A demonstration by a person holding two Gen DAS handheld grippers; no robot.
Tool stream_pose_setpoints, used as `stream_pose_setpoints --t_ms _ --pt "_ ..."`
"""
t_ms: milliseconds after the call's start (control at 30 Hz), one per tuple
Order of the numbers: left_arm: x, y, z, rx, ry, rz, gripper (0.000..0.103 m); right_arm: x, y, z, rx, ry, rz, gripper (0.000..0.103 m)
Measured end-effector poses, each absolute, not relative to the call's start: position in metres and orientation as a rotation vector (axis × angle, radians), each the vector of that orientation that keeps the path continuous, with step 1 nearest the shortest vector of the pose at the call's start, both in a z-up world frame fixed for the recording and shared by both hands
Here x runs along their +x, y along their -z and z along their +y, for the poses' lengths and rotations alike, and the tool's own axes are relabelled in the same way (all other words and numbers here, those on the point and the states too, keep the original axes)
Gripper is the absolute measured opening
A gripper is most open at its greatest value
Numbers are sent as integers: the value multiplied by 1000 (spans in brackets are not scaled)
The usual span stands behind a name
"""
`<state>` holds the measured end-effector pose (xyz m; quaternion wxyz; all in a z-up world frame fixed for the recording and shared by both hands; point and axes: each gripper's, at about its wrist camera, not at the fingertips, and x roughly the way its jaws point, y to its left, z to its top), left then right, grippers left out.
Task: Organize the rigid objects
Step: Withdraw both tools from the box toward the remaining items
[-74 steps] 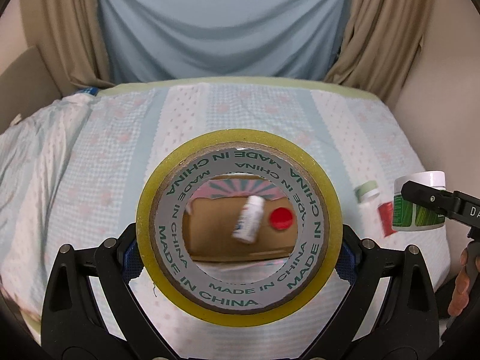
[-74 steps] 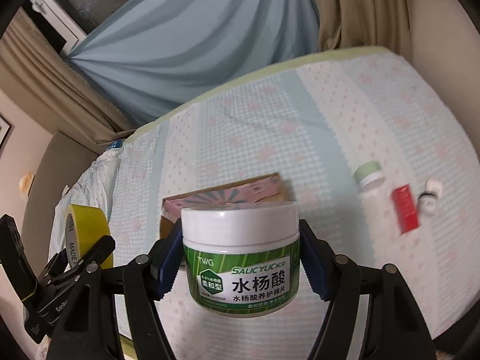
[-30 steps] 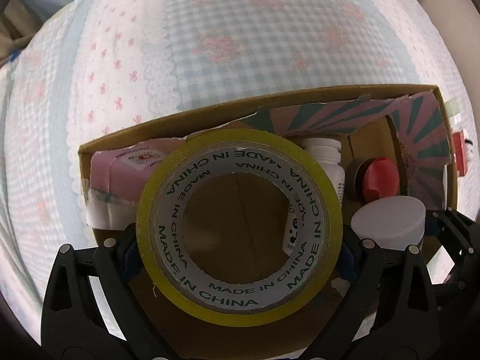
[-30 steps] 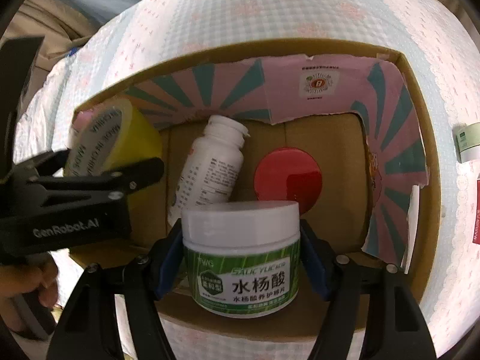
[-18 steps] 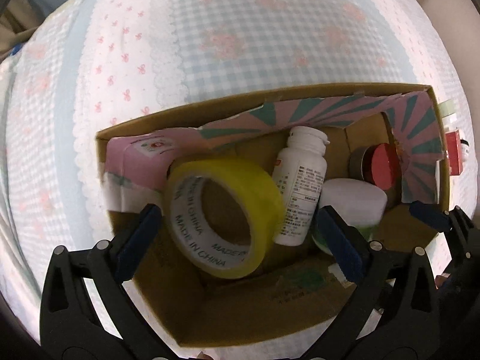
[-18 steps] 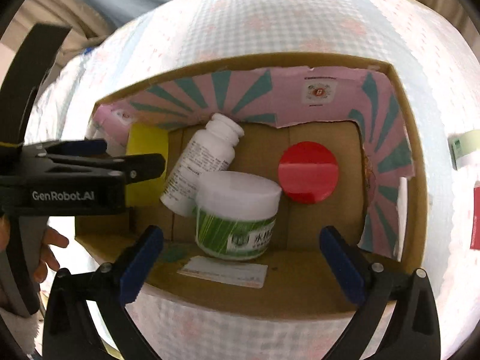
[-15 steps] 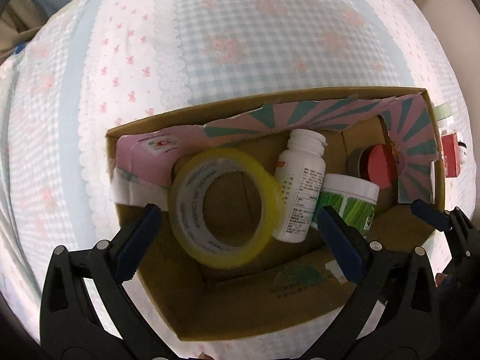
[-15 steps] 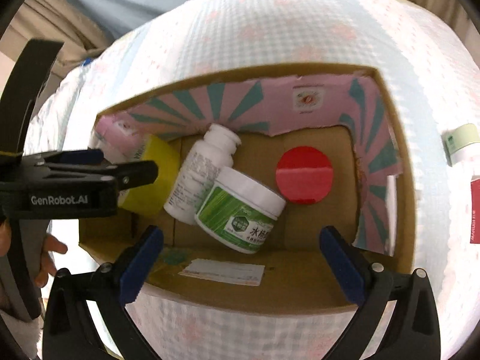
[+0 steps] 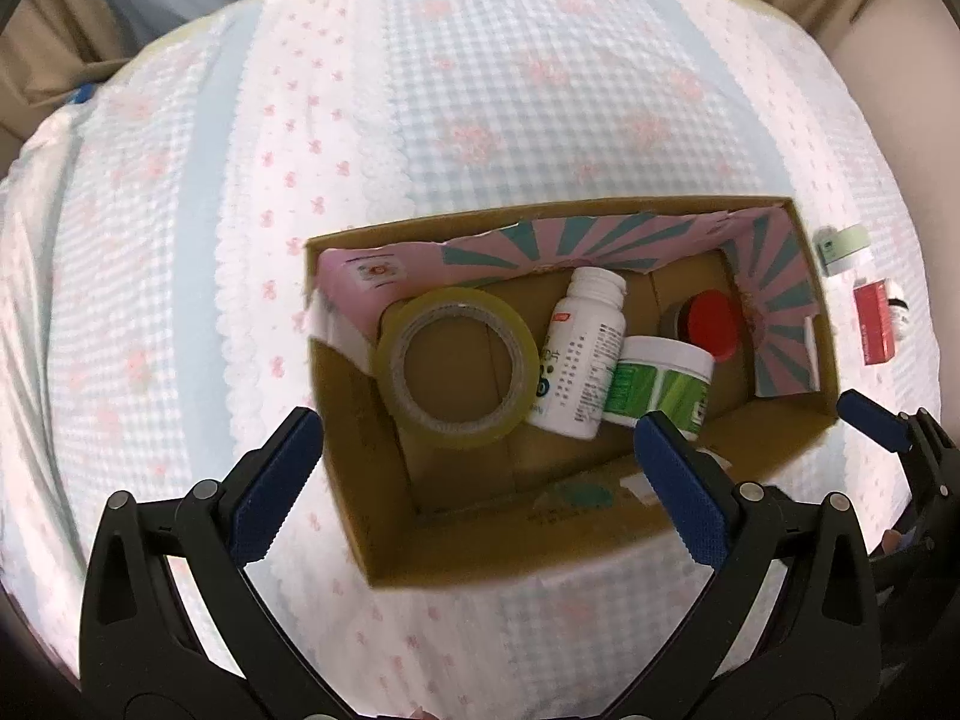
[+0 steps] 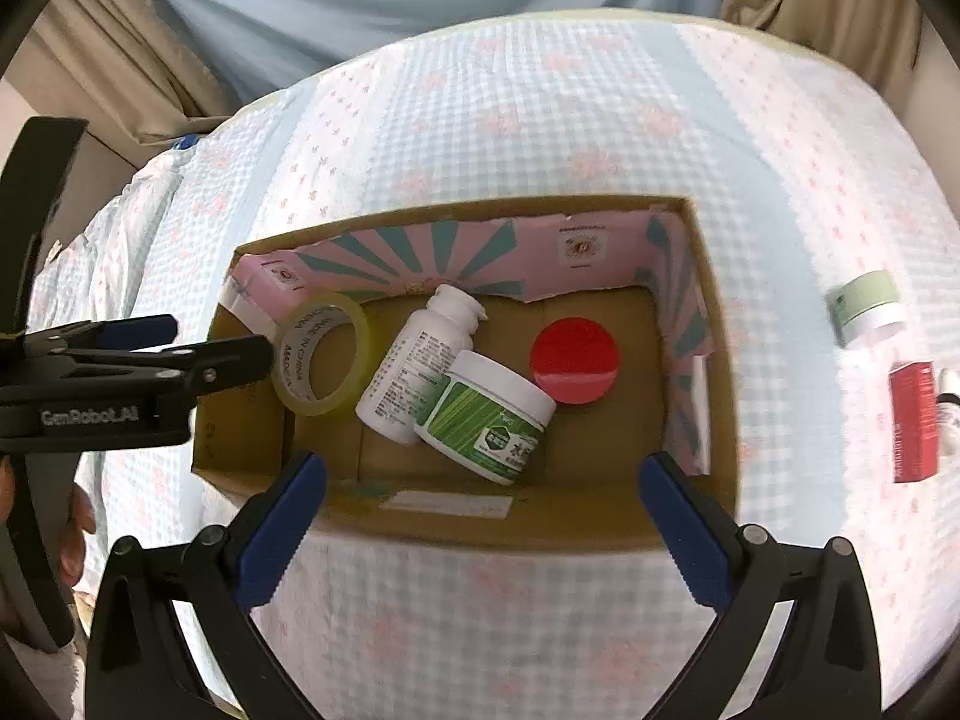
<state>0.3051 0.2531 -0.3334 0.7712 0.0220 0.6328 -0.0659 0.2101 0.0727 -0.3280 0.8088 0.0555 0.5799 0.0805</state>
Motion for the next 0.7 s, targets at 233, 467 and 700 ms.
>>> stream_pose_setpoints --t_ms 233,467,700 --pt "266 284 261 22 107 1311 103 191 294 67 131 -142 1210 103" --pt "223 236 260 -10 88 1217 103 163 249 57 135 -132 1159 103" --pt "189 197 237 -48 108 1158 103 137 197 22 140 -50 1125 103"
